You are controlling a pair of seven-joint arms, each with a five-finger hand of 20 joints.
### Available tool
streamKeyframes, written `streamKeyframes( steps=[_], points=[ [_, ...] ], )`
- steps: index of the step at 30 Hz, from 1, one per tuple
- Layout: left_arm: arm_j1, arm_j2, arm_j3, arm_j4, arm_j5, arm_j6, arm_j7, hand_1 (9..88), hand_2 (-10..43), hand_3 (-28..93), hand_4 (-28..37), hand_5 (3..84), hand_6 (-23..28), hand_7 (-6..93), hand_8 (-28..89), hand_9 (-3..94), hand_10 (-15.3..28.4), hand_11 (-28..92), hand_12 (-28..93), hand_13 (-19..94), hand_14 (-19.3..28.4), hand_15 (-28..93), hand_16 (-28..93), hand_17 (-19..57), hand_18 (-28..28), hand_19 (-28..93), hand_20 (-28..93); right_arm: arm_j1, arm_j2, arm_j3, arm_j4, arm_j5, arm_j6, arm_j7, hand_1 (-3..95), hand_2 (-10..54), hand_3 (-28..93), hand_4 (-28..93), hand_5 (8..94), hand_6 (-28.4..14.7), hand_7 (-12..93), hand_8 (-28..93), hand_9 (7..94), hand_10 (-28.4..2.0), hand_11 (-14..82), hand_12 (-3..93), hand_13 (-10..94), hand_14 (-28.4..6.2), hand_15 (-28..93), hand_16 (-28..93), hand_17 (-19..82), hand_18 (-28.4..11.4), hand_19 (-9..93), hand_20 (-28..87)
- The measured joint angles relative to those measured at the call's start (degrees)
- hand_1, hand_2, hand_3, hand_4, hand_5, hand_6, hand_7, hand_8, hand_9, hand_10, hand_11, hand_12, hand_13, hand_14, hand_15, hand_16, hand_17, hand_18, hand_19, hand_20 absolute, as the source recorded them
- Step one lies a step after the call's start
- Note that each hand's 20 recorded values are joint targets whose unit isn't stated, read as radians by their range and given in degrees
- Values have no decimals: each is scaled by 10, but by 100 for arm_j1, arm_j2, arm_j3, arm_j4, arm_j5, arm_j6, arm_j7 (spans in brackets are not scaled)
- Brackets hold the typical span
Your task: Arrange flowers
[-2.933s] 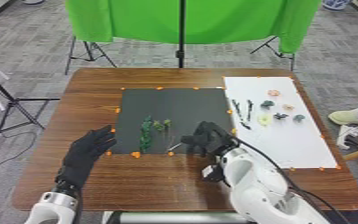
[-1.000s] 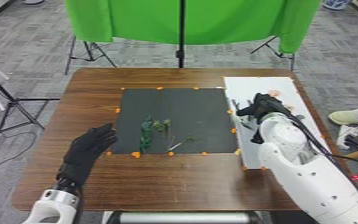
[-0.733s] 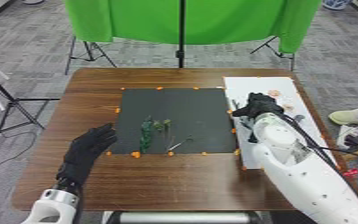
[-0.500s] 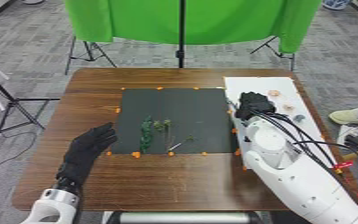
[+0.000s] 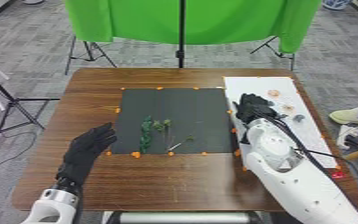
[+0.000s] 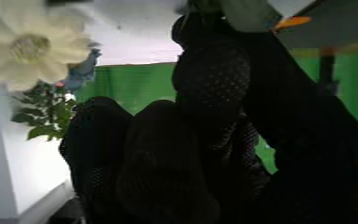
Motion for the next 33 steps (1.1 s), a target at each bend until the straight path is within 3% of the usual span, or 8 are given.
streamKeyframes(
  steps=[5,11,18,27,30,32,33],
  points=[
    [16,-18,-6,-5,-1,0,3,242,37,646,-271,435,87,52,-44,386,140,161,110,272,188,272,-22,-4,149,196,191,-567,-18,409,-576,441,520,-51,543,-95,642,-86,856,-34,314,208,937,-89,522,233,937,-23,733,271,749,-112,932,682],
    [68,-25,-5,-8,-5,-3,-2,242,37,646,-271,435,87,52,-44,387,141,160,109,273,189,273,-22,-5,149,196,191,-1023,-264,695,-1366,683,539,-1,547,-95,635,-85,857,-36,315,206,937,-90,519,232,937,-23,732,271,749,-110,932,683],
    [78,-25,-6,-8,-10,-22,-5,237,43,649,-272,435,87,51,-45,386,139,160,110,272,188,270,-22,-4,150,195,191,-1172,-869,656,-1354,959,315,64,538,-95,630,-84,852,-34,316,198,937,-89,508,234,937,-20,724,272,748,-106,932,678],
    [79,-43,-33,22,-34,-228,141,217,13,659,-262,432,86,46,-43,385,138,153,111,273,188,262,-19,-4,151,187,189,-1219,-1000,535,-1159,1226,242,62,481,-95,566,-88,835,-30,322,168,937,-94,480,246,937,-19,702,280,738,-106,932,667],
    [78,-42,-35,33,-35,-252,157,215,3,660,-256,430,85,45,-42,384,137,150,112,272,189,258,-18,-5,152,182,189,-1248,-998,546,-1163,1195,262,49,418,-95,610,-120,831,-29,314,120,936,-96,476,247,937,-21,694,285,737,-107,932,660],
    [78,-42,-44,37,-33,-291,164,215,-2,659,-252,428,85,42,-42,383,137,147,113,272,189,257,-15,-4,152,180,189,-1286,-998,563,-1169,1155,272,32,365,-95,647,-143,831,-28,332,-58,933,-99,470,250,937,-21,691,286,737,-107,932,658],
    [78,-42,-49,39,-30,-307,172,215,-5,659,-250,426,84,41,-42,383,136,146,114,271,189,255,-15,-4,152,178,190,-1305,-998,568,-1170,1121,280,17,345,-95,654,-148,827,-30,315,-86,932,-100,467,250,937,-21,687,286,735,-108,932,656]
  ],
)
